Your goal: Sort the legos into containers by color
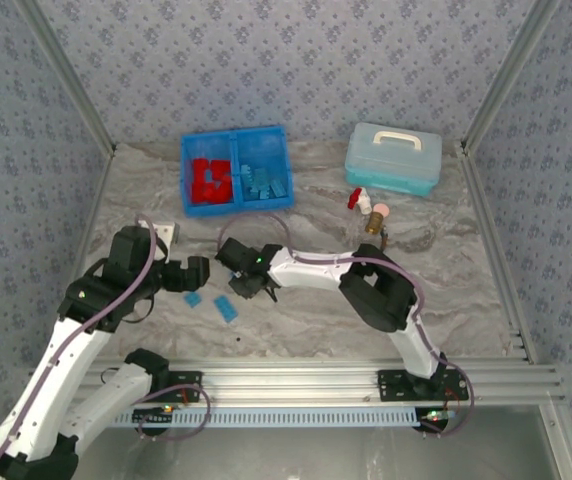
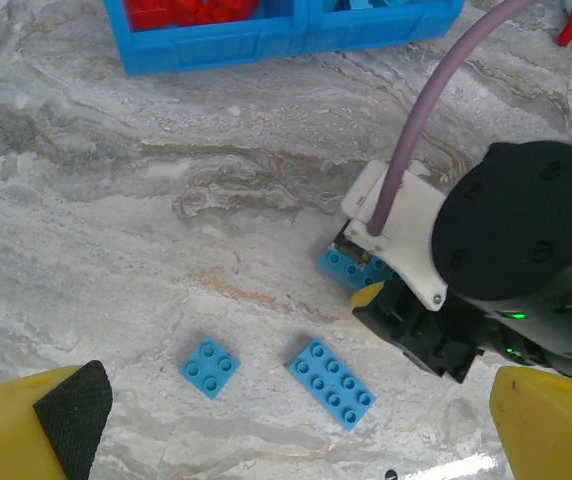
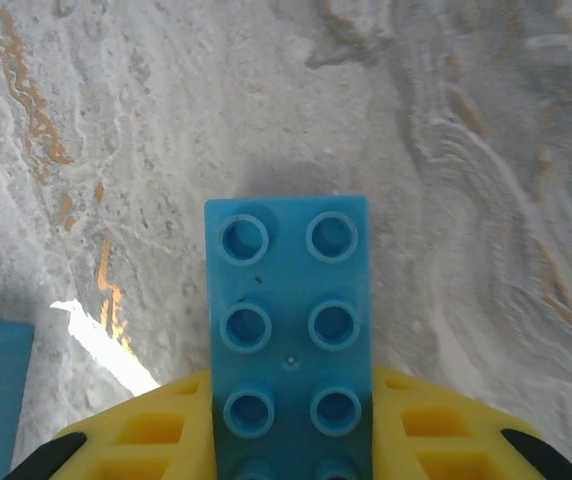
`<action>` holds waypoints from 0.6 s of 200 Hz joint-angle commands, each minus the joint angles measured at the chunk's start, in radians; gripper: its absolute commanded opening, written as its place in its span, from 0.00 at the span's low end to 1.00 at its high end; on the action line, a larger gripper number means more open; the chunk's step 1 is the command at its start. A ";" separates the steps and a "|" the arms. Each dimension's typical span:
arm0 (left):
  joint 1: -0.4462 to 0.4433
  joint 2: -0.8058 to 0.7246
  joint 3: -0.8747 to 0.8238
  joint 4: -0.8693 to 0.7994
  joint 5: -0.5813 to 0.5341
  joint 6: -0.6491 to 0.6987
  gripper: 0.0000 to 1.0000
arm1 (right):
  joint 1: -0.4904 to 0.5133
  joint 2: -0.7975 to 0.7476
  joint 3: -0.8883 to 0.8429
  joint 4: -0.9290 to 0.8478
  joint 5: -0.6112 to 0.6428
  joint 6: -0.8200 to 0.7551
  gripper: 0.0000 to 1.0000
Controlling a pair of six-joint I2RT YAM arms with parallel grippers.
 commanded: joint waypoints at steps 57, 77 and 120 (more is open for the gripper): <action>0.009 -0.178 -0.073 0.140 0.061 0.033 0.99 | -0.177 -0.210 0.182 0.079 0.151 -0.009 0.23; 0.009 -0.196 -0.079 0.142 0.064 0.032 0.99 | -0.263 -0.104 0.319 0.105 0.148 0.005 0.23; 0.013 -0.200 -0.079 0.139 0.063 0.032 0.99 | -0.374 0.274 0.853 -0.035 0.135 -0.015 0.24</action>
